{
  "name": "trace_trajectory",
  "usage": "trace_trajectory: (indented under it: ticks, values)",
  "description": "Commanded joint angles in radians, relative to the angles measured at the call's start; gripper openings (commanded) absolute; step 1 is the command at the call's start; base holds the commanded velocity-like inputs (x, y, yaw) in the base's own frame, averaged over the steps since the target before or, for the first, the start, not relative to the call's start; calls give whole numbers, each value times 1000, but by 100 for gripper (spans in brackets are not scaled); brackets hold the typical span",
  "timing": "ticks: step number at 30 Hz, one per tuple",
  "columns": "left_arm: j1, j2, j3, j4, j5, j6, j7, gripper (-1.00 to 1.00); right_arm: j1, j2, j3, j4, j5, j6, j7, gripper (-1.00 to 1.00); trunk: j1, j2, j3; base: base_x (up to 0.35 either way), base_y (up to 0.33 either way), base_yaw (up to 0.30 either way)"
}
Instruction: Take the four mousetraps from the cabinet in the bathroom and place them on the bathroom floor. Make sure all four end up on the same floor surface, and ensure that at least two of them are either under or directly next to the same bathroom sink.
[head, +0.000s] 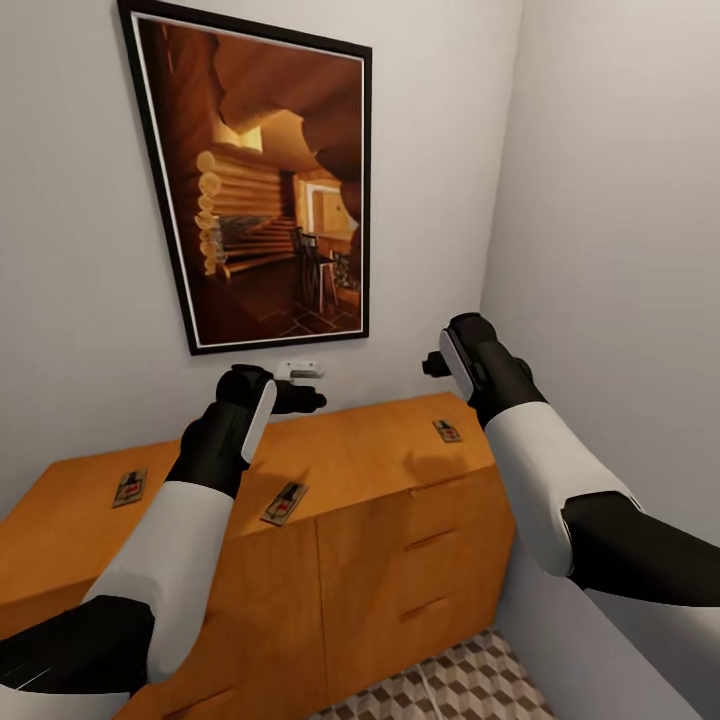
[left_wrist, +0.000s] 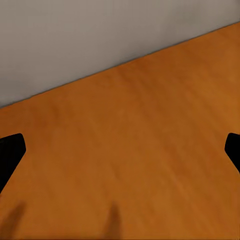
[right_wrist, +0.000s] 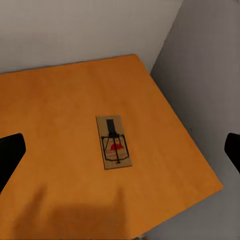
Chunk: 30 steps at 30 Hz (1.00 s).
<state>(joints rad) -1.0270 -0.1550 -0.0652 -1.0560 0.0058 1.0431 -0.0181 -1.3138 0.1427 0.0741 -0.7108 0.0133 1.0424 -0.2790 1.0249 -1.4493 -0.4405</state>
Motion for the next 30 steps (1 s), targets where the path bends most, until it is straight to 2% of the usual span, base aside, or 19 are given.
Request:
trace_trajectory:
  ticks: [1, 10, 22, 30]
  values:
    - [-1, 0, 0, -1, 0, 4, -2, 100, -1, 0, 2, -1, 1, 5, -1, 100, 0, -1, -1, 45, 0, 0]
    - [-1, 0, 0, -1, 1, 4, -2, 100, -1, 0, 1, 41, -1, 5, 0, 100, 0, -1, -1, 22, 0, 0]
    - [-1, -2, -2, -2, 0, 4, -2, 100, -1, -2, -4, 205, -7, 5, 5, 100, 0, -1, -1, 3, 0, 0]
    - [-1, -3, -2, -2, 2, 4, -2, 100, -1, -5, -6, 236, -7, 5, 38, 100, 0, -1, -1, 0, 0, 0]
